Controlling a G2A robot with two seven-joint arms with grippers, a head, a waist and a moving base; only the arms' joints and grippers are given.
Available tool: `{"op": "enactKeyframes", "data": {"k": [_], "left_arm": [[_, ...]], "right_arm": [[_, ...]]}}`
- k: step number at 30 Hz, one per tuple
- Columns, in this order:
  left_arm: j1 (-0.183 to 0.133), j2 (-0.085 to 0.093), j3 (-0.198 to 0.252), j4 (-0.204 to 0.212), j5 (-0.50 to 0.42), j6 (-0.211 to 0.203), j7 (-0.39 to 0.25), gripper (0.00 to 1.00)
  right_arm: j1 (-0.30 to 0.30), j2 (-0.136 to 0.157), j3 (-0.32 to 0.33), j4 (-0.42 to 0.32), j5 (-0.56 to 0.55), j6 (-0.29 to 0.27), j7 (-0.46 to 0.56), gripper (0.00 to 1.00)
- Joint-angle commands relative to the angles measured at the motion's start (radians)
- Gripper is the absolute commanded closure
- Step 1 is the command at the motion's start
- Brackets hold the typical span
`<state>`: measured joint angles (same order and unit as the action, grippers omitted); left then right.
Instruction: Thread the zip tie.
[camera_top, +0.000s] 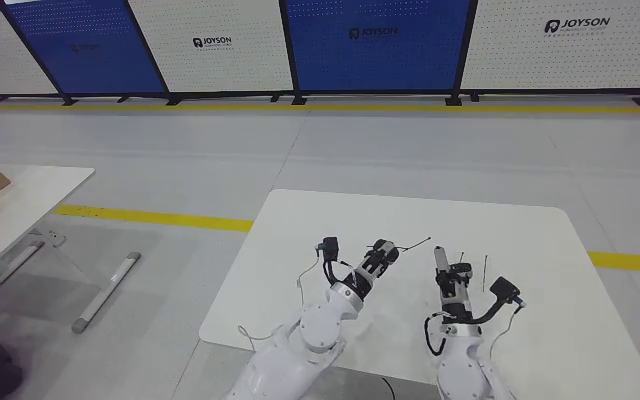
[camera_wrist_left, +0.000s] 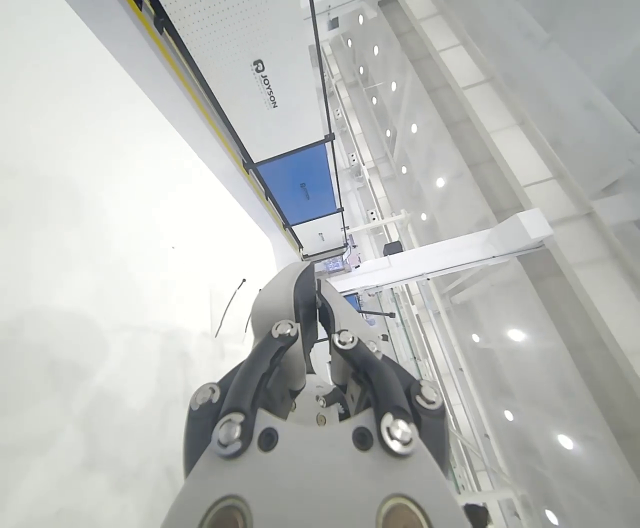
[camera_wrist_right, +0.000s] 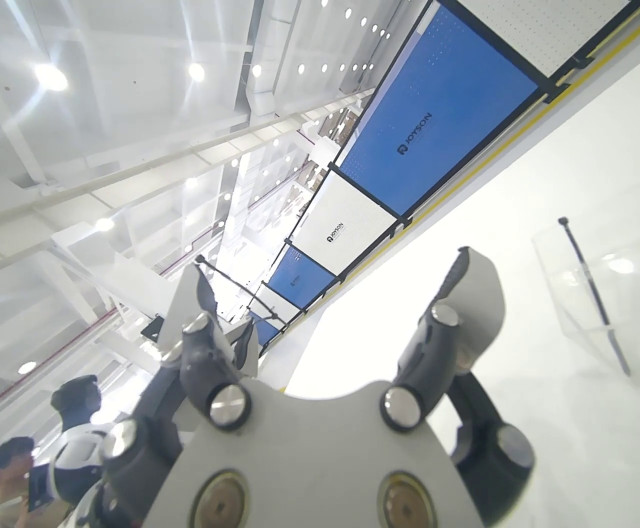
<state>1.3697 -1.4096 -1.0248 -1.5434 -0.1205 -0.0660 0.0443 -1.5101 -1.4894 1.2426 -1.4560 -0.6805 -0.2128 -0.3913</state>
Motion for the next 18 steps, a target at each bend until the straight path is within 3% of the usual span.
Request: {"op": "enactKeyframes", "data": {"k": [1, 3, 5, 8, 16, 18], "left_arm": [[0.006, -0.003, -0.012, -0.015, -0.102, 0.013, -0.002, 1.0], [0.011, -0.003, -0.025, -0.032, -0.153, 0.027, -0.015, 1.0], [0.019, -0.003, -0.034, -0.049, -0.206, 0.049, -0.028, 1.0], [0.023, -0.003, -0.037, -0.063, -0.216, 0.058, -0.024, 1.0], [0.023, -0.003, -0.037, -0.063, -0.216, 0.058, -0.024, 1.0], [0.023, -0.003, -0.037, -0.062, -0.215, 0.058, -0.024, 1.0]], "right_arm": [[-0.004, 0.006, 0.007, -0.014, -0.126, 0.035, -0.013, 0.0], [0.004, 0.017, 0.023, -0.028, -0.269, 0.077, 0.011, 0.0], [0.012, 0.028, 0.024, -0.037, -0.424, 0.079, 0.046, 0.0], [0.029, 0.039, 0.028, -0.037, -0.603, 0.118, 0.041, 0.0], [0.029, 0.039, 0.028, -0.037, -0.603, 0.118, 0.041, 0.0], [0.033, 0.043, 0.022, -0.036, -0.629, 0.086, 0.069, 0.0]]}}
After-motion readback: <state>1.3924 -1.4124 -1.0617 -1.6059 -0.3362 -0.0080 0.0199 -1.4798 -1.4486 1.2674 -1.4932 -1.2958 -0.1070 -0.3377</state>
